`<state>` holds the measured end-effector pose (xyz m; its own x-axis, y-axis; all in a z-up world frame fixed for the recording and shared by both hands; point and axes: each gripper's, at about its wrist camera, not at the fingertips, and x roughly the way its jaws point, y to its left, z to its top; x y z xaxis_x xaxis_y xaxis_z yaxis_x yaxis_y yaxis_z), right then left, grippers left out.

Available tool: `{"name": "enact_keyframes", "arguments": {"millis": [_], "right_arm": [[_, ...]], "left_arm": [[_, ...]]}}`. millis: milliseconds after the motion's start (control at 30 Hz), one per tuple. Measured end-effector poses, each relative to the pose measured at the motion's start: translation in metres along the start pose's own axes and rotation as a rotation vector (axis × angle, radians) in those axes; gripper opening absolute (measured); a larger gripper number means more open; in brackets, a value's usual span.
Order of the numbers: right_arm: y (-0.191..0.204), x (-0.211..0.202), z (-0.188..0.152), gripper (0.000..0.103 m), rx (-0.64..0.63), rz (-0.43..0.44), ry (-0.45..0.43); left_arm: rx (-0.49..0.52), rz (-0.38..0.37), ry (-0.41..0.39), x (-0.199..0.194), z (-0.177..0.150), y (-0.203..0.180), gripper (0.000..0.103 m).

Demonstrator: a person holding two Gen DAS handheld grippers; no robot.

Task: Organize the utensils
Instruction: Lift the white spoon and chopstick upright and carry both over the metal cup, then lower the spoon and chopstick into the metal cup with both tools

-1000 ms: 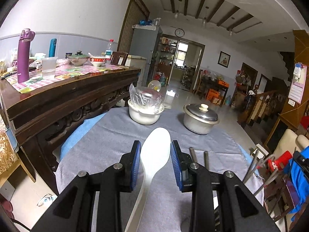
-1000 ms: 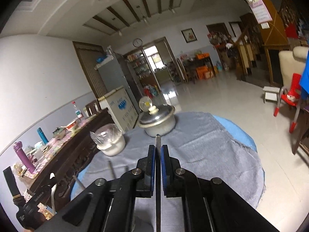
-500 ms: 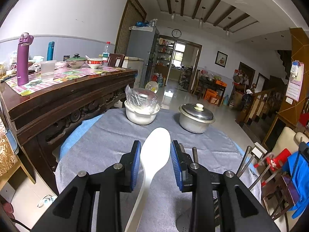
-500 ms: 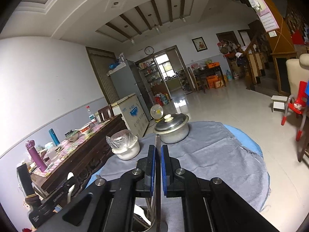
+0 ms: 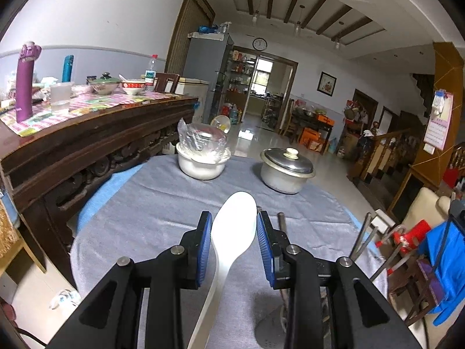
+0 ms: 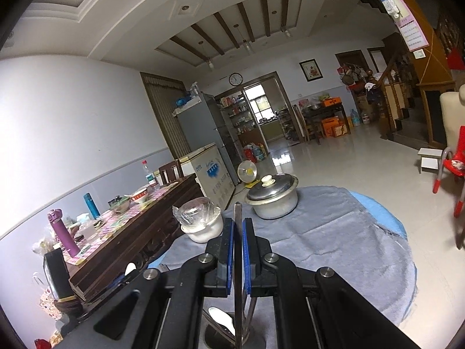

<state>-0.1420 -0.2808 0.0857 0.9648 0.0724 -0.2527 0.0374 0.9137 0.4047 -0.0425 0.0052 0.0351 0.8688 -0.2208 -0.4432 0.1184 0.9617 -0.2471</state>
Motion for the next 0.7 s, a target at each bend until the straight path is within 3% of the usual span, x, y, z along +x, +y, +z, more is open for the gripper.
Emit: {"name": "enact_keyframes", "arguments": {"millis": [367, 700], "right_arm": [[0.007, 0.005, 0.007, 0.006, 0.008, 0.048, -0.029], [0.017, 0.016, 0.013, 0.006, -0.005, 0.047, -0.122]], "left_arm": [[-0.091, -0.17, 0.006, 0.001, -0.001, -0.006, 0.033], [-0.159, -0.292, -0.03, 0.007, 0.006, -0.02, 0.033]]}}
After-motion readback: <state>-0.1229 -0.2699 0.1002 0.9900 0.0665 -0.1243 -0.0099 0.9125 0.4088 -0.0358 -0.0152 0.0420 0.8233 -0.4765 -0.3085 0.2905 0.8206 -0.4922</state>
